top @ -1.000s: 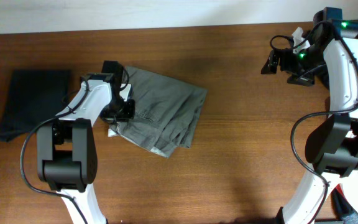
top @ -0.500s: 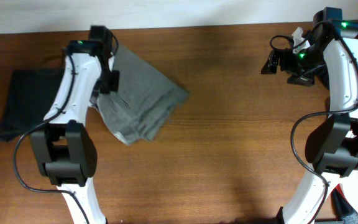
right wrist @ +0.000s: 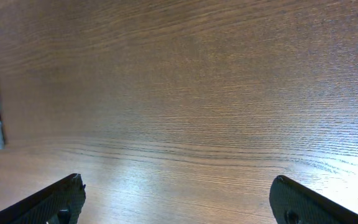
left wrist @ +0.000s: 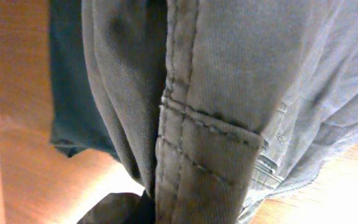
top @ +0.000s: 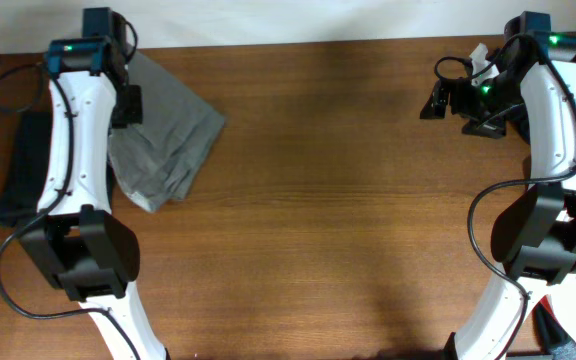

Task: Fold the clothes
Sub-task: 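Drag the grey trousers leftward with the left gripper to the table's left side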

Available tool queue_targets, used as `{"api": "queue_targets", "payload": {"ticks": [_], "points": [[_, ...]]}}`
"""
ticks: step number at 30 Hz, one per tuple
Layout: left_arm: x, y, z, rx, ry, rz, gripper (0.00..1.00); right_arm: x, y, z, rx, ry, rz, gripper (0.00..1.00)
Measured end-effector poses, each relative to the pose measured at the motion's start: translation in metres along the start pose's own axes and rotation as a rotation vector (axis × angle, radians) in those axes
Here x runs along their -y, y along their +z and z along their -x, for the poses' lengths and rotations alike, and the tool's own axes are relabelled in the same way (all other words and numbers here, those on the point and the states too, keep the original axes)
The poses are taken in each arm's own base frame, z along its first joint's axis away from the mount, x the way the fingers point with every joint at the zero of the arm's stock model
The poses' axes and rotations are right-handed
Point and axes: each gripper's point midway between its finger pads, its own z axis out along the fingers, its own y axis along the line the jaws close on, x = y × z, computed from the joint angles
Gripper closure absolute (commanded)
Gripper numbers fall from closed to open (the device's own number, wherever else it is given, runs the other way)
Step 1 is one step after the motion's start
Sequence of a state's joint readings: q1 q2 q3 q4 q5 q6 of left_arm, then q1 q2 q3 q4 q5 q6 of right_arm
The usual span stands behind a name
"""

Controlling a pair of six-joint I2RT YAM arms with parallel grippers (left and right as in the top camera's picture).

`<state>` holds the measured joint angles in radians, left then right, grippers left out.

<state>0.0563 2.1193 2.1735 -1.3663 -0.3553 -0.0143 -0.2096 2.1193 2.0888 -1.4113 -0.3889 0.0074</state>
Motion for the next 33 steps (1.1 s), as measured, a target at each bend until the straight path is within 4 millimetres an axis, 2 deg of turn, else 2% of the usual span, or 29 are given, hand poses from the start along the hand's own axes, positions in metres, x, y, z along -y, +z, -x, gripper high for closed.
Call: {"api": "queue_targets", "payload": {"ticks": [10, 17, 25, 33], "points": [[-0.060, 0.015, -0.009, -0.038, -0.104, 0.086, 1.00, 0.000, 0.000, 0.000, 0.000, 0.000, 0.000, 0.01], [-0.094, 0.024, -0.013, -0.040, -0.180, 0.116, 0.99, 0.000, 0.000, 0.000, 0.000, 0.000, 0.000, 0.01], [-0.125, 0.032, -0.014, -0.024, -0.290, 0.134, 0.99, 0.000, 0.000, 0.000, 0.000, 0.000, 0.000, 0.01], [-0.145, 0.039, -0.022, -0.030, -0.401, 0.111, 1.00, 0.000, 0.000, 0.000, 0.000, 0.000, 0.000, 0.01]]}}
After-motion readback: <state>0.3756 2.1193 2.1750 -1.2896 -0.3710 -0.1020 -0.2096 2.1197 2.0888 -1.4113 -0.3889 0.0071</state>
